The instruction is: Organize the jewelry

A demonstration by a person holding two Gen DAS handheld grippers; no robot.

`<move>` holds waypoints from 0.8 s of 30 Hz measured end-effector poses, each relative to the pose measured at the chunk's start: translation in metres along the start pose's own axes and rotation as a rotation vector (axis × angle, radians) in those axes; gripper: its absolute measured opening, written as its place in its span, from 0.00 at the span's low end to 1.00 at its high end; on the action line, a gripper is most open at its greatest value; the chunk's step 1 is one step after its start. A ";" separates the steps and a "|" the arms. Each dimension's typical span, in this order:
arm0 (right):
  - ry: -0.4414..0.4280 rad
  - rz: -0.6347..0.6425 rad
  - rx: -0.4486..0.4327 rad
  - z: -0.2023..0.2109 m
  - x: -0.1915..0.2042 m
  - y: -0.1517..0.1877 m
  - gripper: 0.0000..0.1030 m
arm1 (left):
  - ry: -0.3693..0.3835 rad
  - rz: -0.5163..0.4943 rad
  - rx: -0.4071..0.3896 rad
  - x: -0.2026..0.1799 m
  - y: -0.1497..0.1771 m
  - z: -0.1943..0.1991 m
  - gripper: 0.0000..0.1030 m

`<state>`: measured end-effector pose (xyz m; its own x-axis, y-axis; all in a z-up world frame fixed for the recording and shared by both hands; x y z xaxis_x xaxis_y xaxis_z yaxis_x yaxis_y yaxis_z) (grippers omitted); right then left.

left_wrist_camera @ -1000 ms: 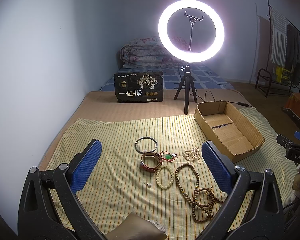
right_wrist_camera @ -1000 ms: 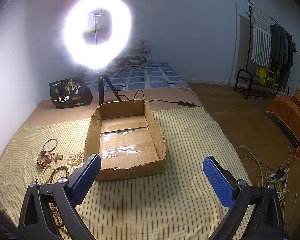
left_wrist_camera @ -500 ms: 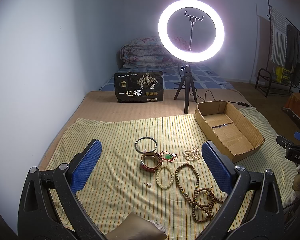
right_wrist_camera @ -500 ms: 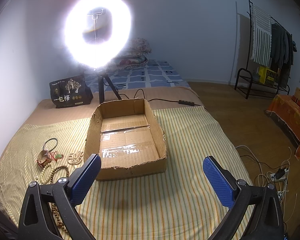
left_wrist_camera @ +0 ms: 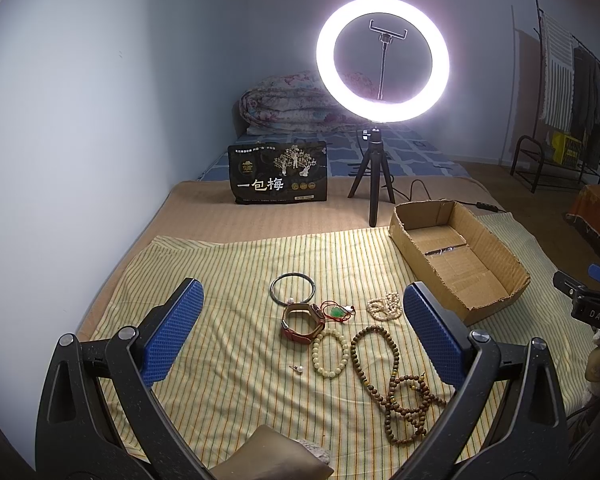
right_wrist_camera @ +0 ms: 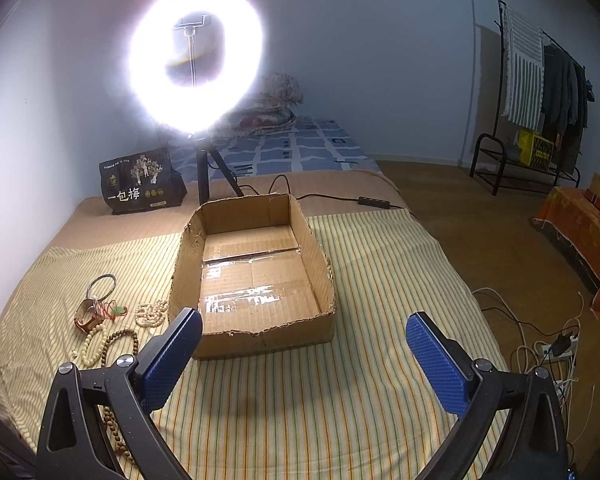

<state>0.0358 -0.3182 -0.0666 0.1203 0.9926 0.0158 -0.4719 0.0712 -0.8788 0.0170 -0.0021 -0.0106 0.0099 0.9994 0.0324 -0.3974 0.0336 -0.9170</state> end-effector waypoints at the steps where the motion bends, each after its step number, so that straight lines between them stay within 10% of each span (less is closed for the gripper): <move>1: -0.001 0.000 0.001 0.000 0.000 0.001 1.00 | 0.001 0.000 0.000 0.000 0.000 0.000 0.99; 24: -0.076 0.038 0.030 -0.005 0.019 0.001 1.00 | -0.028 0.011 0.059 0.017 0.012 -0.019 0.99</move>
Point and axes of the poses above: each gripper's, at about its wrist camera, not at the fingertips, and z roughly against the way its jaws point, x to its left, y to its underside, the point moved 2 cm from there along -z, roughly the way its jaws point, and after that the axes turned 9 degrees about -x, right-handed, at the moved point
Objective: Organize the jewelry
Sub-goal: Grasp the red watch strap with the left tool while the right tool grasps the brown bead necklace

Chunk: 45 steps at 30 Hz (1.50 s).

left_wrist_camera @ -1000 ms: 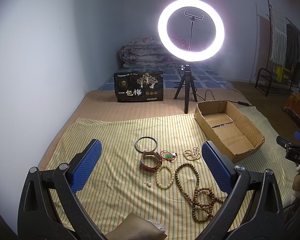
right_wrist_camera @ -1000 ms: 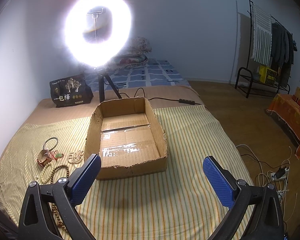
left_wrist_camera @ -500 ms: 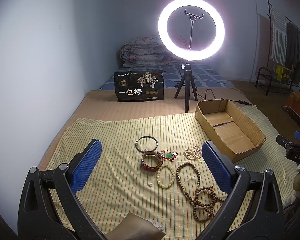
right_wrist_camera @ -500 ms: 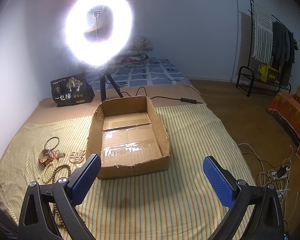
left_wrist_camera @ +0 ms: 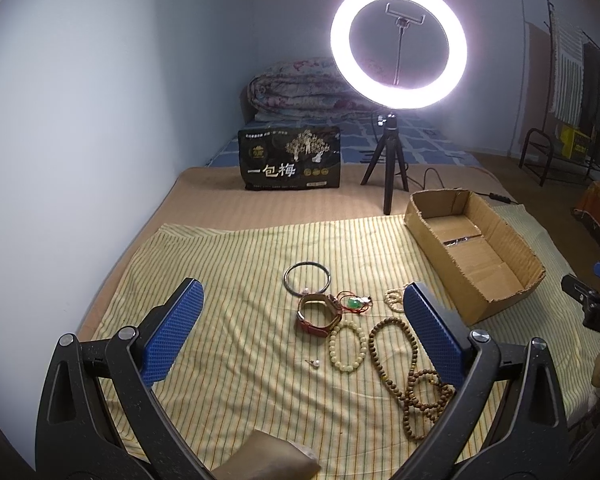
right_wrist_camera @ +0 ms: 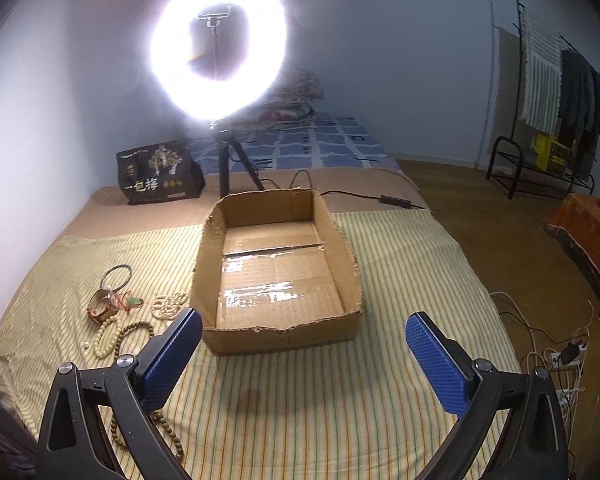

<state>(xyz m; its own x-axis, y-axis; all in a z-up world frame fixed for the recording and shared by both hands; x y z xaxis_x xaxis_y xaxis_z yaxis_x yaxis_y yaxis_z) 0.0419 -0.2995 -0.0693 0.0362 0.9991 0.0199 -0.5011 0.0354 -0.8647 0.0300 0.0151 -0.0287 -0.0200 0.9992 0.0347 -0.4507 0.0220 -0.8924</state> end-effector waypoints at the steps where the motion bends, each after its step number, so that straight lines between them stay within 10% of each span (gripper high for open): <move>1: -0.010 0.006 0.005 -0.001 0.002 0.001 1.00 | -0.003 0.006 0.009 0.002 0.000 -0.003 0.99; 11: -0.131 0.125 0.052 -0.003 0.039 0.015 1.00 | 0.008 0.056 0.107 0.019 0.004 -0.028 0.98; 20: -0.229 0.251 0.123 -0.012 0.085 0.039 1.00 | 0.079 0.114 0.291 0.022 0.022 -0.074 0.70; 45: -0.441 0.258 0.526 -0.083 0.163 0.100 0.92 | 0.104 0.138 0.542 0.019 0.059 -0.183 0.39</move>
Point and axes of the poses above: each gripper's, at about its wrist camera, not at the fingertips, and z roughly against the way its jaws point, x to its left, y to its underside, the point moved 2 cm from there along -z, roughly the way its jaws point, and after that the axes turned 9 degrees about -x, right-handed, at the moved point
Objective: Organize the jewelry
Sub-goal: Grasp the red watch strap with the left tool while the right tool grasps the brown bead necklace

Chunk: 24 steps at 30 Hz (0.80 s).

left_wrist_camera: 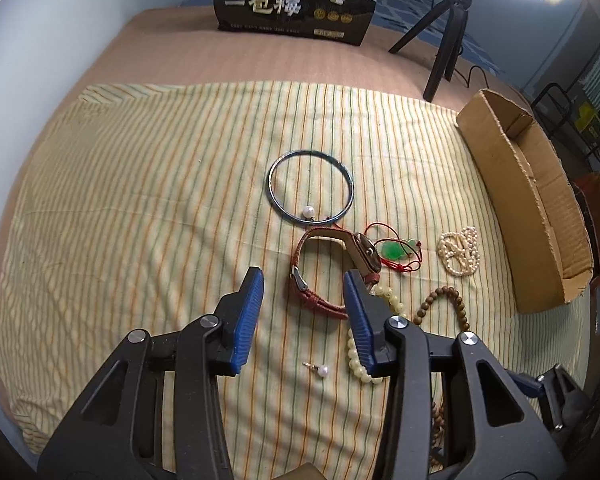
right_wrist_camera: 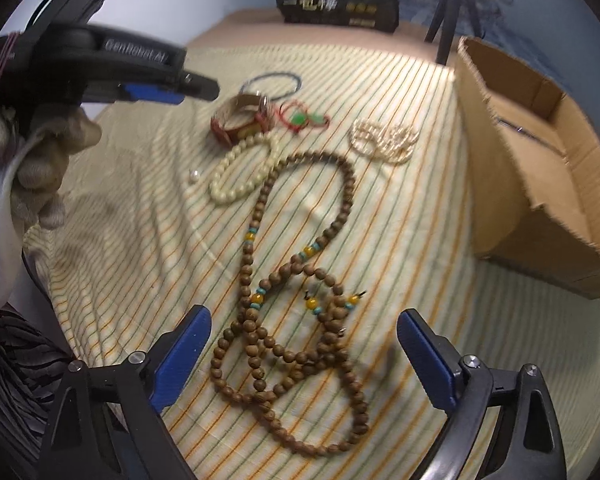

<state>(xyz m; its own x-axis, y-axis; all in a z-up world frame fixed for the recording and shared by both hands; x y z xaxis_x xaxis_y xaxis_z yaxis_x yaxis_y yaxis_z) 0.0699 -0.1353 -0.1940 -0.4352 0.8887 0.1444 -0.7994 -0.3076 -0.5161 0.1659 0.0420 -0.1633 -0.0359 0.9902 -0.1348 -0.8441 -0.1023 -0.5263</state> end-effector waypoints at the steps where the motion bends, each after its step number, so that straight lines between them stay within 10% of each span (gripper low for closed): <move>1: 0.002 -0.002 0.010 -0.003 0.000 0.001 0.92 | 0.001 0.005 0.007 0.000 0.000 -0.002 0.38; 12: 0.067 0.062 0.048 -0.018 0.008 0.003 0.91 | -0.011 0.006 0.056 -0.005 -0.002 -0.028 0.26; 24: 0.071 0.144 0.027 -0.008 0.013 -0.001 0.35 | -0.054 -0.007 0.053 -0.009 -0.006 -0.034 0.08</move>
Point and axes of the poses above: each gripper's, at about its wrist camera, not at the fingertips, and z roughly against the way its jaws point, x to its left, y to its underside, the point moved 2 cm from there along -z, roughly the way its jaws point, and after that the axes turned 9 degrees about -x, right-handed, at the moved point
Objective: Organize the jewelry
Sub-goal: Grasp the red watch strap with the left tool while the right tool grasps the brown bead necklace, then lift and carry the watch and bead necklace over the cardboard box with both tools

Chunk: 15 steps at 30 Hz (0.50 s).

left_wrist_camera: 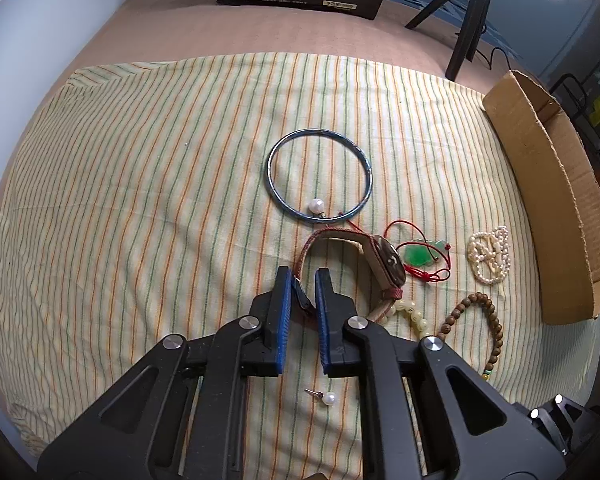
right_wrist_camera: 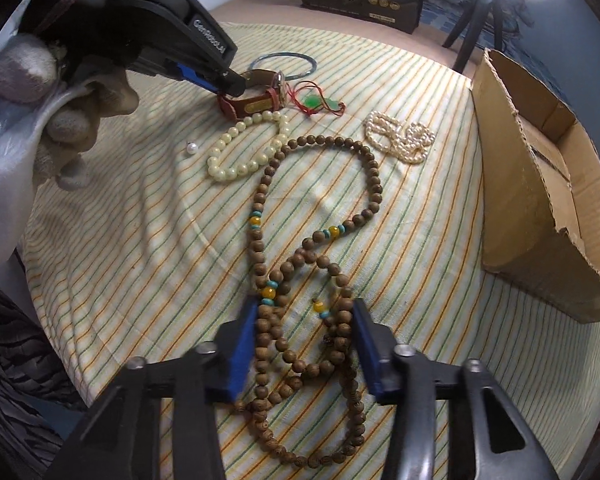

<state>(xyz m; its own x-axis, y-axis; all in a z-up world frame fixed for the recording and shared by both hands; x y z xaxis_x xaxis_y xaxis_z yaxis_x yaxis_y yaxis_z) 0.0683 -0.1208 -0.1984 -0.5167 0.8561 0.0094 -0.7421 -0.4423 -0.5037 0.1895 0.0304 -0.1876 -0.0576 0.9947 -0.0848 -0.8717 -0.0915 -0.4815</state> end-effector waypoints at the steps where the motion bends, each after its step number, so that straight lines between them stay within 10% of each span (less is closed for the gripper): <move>1: 0.000 0.013 -0.001 0.001 0.001 0.000 0.28 | -0.002 -0.003 -0.002 0.001 0.001 0.002 0.08; 15: -0.023 -0.034 -0.065 0.028 -0.017 -0.009 0.15 | 0.018 0.048 -0.096 0.013 -0.008 0.035 0.07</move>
<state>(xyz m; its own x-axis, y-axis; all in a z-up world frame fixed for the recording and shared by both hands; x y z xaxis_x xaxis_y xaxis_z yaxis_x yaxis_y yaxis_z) 0.0720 -0.1385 -0.1693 -0.5023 0.8634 0.0471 -0.7303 -0.3945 -0.5577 0.1781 0.0452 -0.1543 -0.0883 0.9882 -0.1252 -0.8172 -0.1438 -0.5582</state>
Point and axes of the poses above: each gripper's, at about its wrist camera, not at the fingertips, and z roughly against the way its jaws point, x to its left, y to its underside, the point moved 2 cm from there along -z, roughly the way its jaws point, and after that the axes turned 9 degrees about -x, right-handed, at the moved point
